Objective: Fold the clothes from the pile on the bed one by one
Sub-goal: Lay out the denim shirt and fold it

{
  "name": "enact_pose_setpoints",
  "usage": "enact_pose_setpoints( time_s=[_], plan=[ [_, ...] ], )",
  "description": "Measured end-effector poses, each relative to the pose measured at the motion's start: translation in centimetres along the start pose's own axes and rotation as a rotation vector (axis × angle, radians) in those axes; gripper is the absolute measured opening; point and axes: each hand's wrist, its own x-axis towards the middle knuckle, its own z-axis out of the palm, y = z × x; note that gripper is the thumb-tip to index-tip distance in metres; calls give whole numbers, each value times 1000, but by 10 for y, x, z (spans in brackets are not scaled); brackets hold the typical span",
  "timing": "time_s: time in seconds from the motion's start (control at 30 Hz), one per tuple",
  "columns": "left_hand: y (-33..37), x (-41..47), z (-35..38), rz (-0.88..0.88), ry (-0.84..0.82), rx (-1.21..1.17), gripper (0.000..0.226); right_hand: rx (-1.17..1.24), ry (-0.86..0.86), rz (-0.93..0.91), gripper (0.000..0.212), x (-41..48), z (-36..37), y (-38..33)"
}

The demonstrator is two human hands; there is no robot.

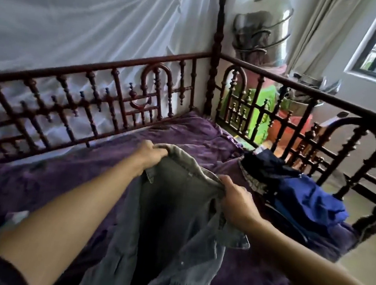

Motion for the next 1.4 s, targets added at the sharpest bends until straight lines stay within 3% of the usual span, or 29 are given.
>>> enact_pose_setpoints(
  time_s=[0.1, 0.27, 0.47, 0.63, 0.77, 0.9, 1.03, 1.17, 1.27, 1.33, 1.4],
  plan=[
    [-20, 16, 89, -9, 35, 246, 46, -113, -69, 110, 45, 1, 27, 64],
    [-39, 36, 197, 37, -19, 325, 34, -134, -134, 275, 37, 5, 61, 164],
    [-51, 76, 299, 60, -247, 245, 30, -112, -158, 488, 41, 45, 92, 292],
    [-97, 116, 341, -137, -291, 308, 26, -260, -408, 620, 40, 92, 123, 380],
    [-156, 127, 346, -322, -270, 388, 19, -522, -450, 325, 52, 137, 156, 387],
    [-214, 111, 332, -495, -209, 423, 19, -419, -519, -30, 49, 182, 206, 349],
    [-268, 84, 305, -636, -131, 435, 16, -316, -649, -267, 52, 211, 265, 302],
    [-318, 57, 277, -790, -34, 461, 26, -332, -825, -260, 48, 203, 308, 284],
    [-345, 48, 253, -812, 27, 503, 30, -537, -1051, -178, 44, 196, 317, 284],
    [-361, 51, 230, -780, 124, 539, 28, -614, -1017, -203, 40, 207, 321, 269],
    [-378, 56, 206, -760, 263, 572, 32, -566, -839, -273, 33, 226, 333, 247]
  ],
)
